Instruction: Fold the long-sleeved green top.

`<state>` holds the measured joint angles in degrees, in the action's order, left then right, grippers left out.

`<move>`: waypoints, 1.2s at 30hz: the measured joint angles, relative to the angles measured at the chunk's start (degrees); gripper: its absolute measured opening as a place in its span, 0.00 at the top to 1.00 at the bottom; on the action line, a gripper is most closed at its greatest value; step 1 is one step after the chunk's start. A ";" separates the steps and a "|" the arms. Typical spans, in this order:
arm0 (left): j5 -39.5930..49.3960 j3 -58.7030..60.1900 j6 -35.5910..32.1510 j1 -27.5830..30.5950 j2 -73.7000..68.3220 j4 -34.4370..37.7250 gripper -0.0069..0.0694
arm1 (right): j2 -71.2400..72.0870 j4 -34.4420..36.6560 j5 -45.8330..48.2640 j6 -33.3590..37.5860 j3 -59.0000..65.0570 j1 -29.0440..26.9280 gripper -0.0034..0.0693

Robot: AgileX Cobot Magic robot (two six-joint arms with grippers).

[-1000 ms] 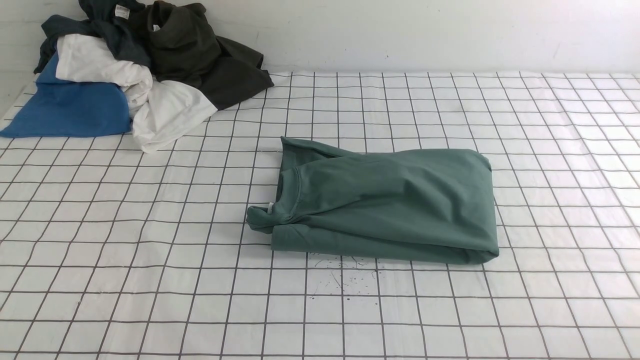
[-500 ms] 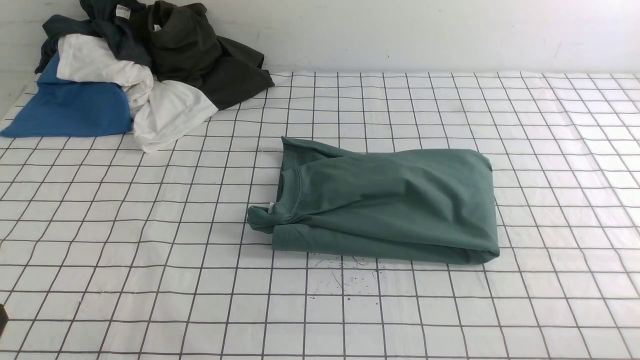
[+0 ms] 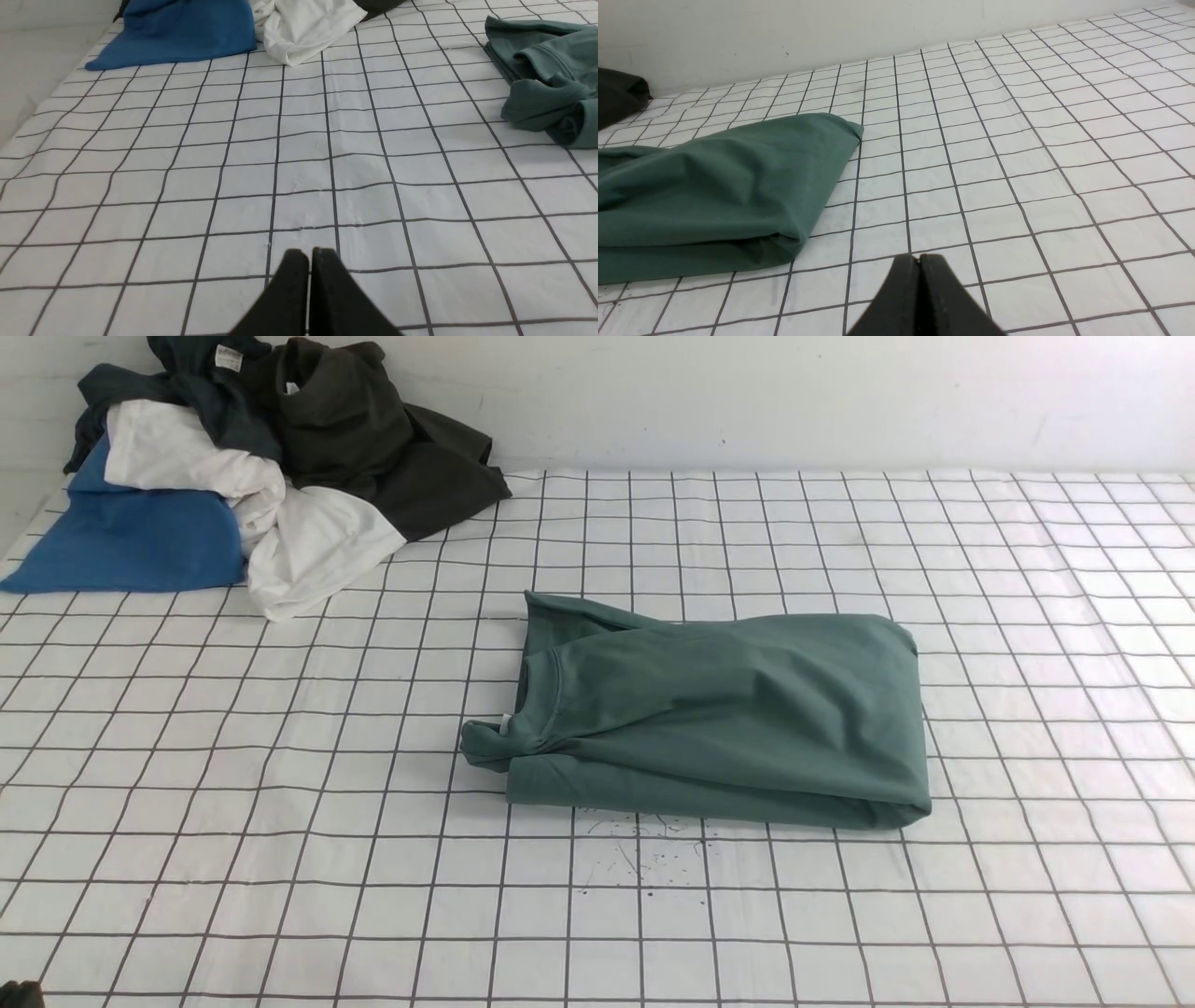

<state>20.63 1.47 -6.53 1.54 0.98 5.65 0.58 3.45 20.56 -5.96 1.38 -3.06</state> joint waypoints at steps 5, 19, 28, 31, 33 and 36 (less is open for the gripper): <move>-0.01 0.00 0.26 0.00 0.00 -0.07 0.92 | 0.00 0.00 0.00 -0.28 0.00 0.00 0.97; -0.01 0.00 6.52 0.00 0.00 -0.18 0.92 | 0.00 0.00 0.00 -0.31 0.00 0.00 0.97; -0.01 0.00 6.52 0.02 0.00 -0.18 0.92 | 0.00 0.00 0.00 -0.31 0.00 0.00 0.97; -0.01 0.00 6.52 0.02 0.00 -0.18 0.92 | 0.00 0.00 0.00 -0.31 0.00 0.00 0.97; -0.01 0.00 6.52 0.02 0.00 -0.18 0.92 | 0.00 0.00 0.00 -0.31 0.00 0.00 0.97; -0.01 0.00 6.52 0.02 0.00 -0.18 0.92 | 0.00 0.00 0.00 -0.31 0.00 0.00 0.97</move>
<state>20.63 1.47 0.00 1.56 0.98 5.47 0.58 3.45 20.56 -6.26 1.38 -3.06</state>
